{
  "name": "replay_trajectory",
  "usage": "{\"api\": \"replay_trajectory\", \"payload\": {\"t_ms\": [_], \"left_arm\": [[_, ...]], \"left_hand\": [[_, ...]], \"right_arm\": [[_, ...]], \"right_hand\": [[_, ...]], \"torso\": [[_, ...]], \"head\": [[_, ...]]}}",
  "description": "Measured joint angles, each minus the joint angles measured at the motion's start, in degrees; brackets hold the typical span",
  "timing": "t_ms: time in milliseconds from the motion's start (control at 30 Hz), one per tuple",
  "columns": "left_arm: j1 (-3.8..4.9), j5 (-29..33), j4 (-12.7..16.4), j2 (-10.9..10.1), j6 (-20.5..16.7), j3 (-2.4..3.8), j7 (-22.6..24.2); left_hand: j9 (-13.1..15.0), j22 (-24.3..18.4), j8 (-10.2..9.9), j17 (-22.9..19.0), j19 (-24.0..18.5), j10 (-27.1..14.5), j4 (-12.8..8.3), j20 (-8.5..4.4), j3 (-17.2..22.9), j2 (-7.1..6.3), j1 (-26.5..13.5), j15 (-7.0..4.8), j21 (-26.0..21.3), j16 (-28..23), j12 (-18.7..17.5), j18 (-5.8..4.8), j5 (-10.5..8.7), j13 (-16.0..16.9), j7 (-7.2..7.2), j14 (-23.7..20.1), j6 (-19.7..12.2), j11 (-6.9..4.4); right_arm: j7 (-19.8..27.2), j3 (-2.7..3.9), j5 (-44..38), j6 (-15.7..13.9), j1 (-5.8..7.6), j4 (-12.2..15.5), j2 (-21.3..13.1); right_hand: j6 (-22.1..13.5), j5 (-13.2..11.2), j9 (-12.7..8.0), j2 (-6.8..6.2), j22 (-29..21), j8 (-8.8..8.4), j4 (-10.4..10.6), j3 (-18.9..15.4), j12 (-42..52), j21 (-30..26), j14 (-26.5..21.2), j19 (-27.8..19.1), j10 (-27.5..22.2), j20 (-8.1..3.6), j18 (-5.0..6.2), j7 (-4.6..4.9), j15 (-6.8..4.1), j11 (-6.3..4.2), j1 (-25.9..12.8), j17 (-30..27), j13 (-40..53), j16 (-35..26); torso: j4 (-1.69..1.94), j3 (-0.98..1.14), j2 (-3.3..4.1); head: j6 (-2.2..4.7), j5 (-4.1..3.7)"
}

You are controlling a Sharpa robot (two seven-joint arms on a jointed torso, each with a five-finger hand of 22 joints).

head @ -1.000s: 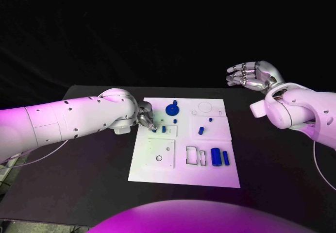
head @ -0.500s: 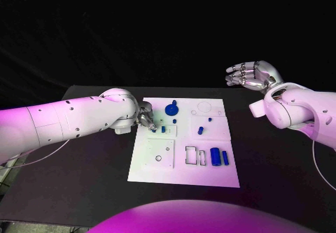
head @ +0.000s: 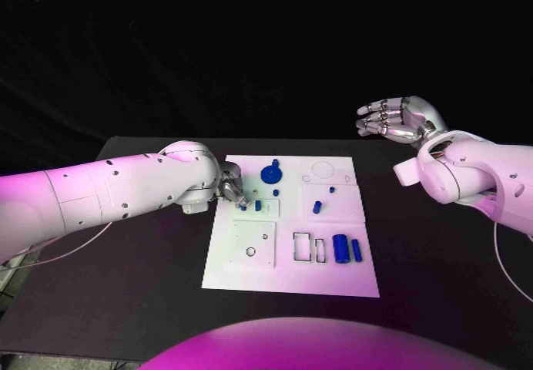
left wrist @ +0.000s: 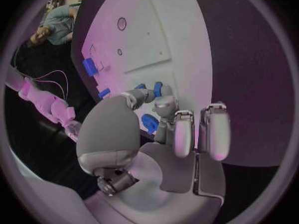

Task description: Assemble the parts on the task board

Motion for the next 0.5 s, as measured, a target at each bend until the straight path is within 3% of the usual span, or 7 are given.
{"api": "replay_trajectory", "payload": {"t_ms": [167,267,367,433,500], "left_arm": [[-0.12,0.08,-0.03,0.04,0.28,-0.04,-0.07],[-0.15,0.10,-0.06,0.06,0.35,-0.05,-0.08],[-0.15,0.11,-0.14,0.06,0.37,-0.05,-0.08],[-0.16,0.11,-0.18,0.04,0.36,-0.05,-0.08],[-0.19,0.11,-0.25,-0.04,0.36,-0.05,-0.08]], "left_hand": [[0.36,0.00,0.52,0.00,-0.09,0.48,-0.37,-0.09,-0.36,-0.19,-1.40,-0.20,0.00,0.00,0.21,0.00,-0.27,0.14,-0.90,0.19,1.11,-0.31],[0.44,0.00,0.55,0.00,0.11,0.56,-2.35,-0.29,1.11,-0.38,-3.02,-0.21,0.00,0.00,0.21,0.00,-0.61,0.17,-1.00,0.18,1.22,-0.40],[0.34,0.00,0.55,0.00,-0.01,0.57,-2.79,-0.41,1.13,-0.55,-4.11,-0.40,0.00,0.00,0.21,0.00,-0.64,0.23,-1.08,-0.01,1.31,-0.40],[0.27,0.00,0.56,0.00,-0.10,0.57,-2.72,-0.49,0.59,-0.76,-4.86,-0.40,0.00,0.00,0.21,0.00,-0.99,0.31,-1.12,-0.01,1.34,-0.40],[0.12,0.00,0.55,0.00,-0.10,0.58,-1.25,-0.50,-0.95,-0.60,-6.09,-0.40,0.00,0.00,0.36,0.00,-0.98,0.44,-1.41,-0.01,1.62,-0.41]], "right_arm": [[0.02,0.00,0.02,0.00,0.00,0.00,0.00],[0.03,0.00,0.03,0.00,0.00,-0.01,-0.01],[0.04,0.00,0.04,0.00,0.00,-0.01,-0.03],[0.05,0.00,0.05,0.00,0.00,-0.01,-0.04],[0.06,0.00,0.05,0.00,0.00,-0.01,-0.04]], "right_hand": [[0.00,0.00,-0.06,0.01,-0.05,0.00,0.00,0.00,0.23,0.00,0.00,0.00,-0.17,0.00,0.00,0.00,0.00,-0.17,-0.01,0.00,-0.06,0.00],[0.00,0.00,-0.06,0.31,-0.05,0.00,0.00,0.00,0.24,0.00,0.00,0.00,-0.17,0.00,0.00,0.00,0.00,-0.17,-0.31,0.00,-0.07,-0.22],[0.00,0.00,-0.13,0.31,-0.15,0.00,0.09,-0.40,0.24,0.00,0.00,0.00,-0.17,0.00,0.00,0.00,0.00,-0.17,-0.31,-0.05,-0.19,-0.23],[0.00,0.00,-0.13,0.31,-0.15,0.00,0.08,-0.40,0.24,0.00,0.00,0.00,-0.17,0.00,0.00,0.00,0.00,-0.17,-0.31,-0.05,-0.19,-0.23],[0.00,0.00,-0.12,0.31,-0.15,0.00,0.08,-0.40,0.24,0.00,0.00,0.00,-0.17,0.00,0.00,0.00,0.00,-0.17,-0.31,-0.05,-0.19,-0.23]], "torso": [[0.01,-0.02,0.00],[0.01,-0.02,0.00],[0.03,-0.02,0.00],[0.04,-0.02,0.00],[0.04,-0.02,0.00]], "head": [[0.00,-0.02],[0.00,-0.02],[0.00,0.03],[0.00,0.04],[0.00,0.05]]}}
